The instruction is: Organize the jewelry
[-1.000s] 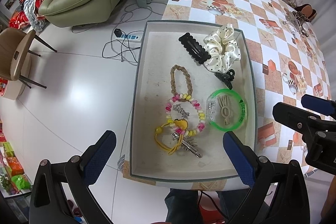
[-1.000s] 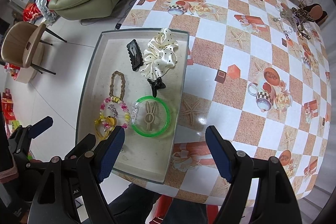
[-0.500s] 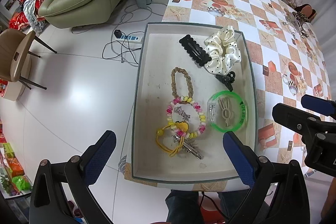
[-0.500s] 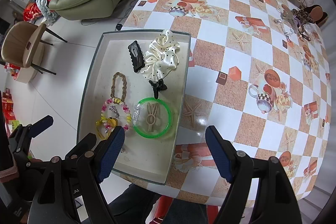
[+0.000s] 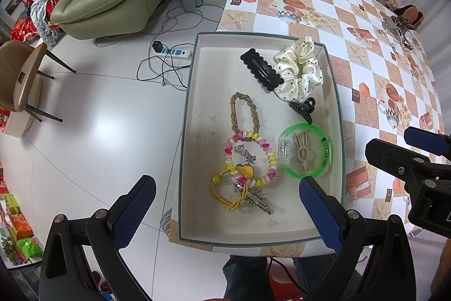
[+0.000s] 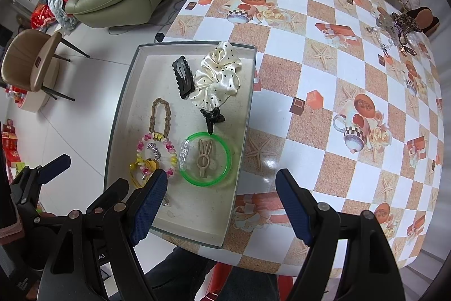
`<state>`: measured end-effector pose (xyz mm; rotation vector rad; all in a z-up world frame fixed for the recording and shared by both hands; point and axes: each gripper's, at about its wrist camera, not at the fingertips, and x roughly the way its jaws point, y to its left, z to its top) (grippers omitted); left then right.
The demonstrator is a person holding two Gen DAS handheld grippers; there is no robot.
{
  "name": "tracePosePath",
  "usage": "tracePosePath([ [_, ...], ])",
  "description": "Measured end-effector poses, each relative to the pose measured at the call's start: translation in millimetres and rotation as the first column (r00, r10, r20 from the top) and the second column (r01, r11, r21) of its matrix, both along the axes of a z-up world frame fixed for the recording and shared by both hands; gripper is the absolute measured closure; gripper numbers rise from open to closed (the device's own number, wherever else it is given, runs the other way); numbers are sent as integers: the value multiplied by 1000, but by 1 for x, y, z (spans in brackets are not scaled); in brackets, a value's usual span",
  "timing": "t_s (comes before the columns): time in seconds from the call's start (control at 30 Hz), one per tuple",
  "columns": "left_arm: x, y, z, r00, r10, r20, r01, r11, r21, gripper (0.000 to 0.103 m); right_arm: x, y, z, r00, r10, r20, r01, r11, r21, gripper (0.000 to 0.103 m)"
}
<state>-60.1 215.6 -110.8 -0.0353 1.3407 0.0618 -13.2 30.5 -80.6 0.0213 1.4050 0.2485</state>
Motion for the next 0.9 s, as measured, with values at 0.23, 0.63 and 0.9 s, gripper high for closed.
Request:
tracePosePath([
  [0.23, 1, 0, 0, 1000, -4, 0, 4, 1000, -1, 0, 3, 0, 3, 1000, -3, 1, 3, 1000, -1, 21],
  [0.63, 3, 1, 1, 1000, -4, 0, 4, 1000, -1, 0, 2, 1, 4, 1000, -2, 2, 2, 1000, -2, 21],
  [0.9, 2, 1, 1, 1000, 1, 1, -1, 1000, 0, 0, 3, 1, 5, 1000, -3, 3, 3, 1000, -2, 21],
])
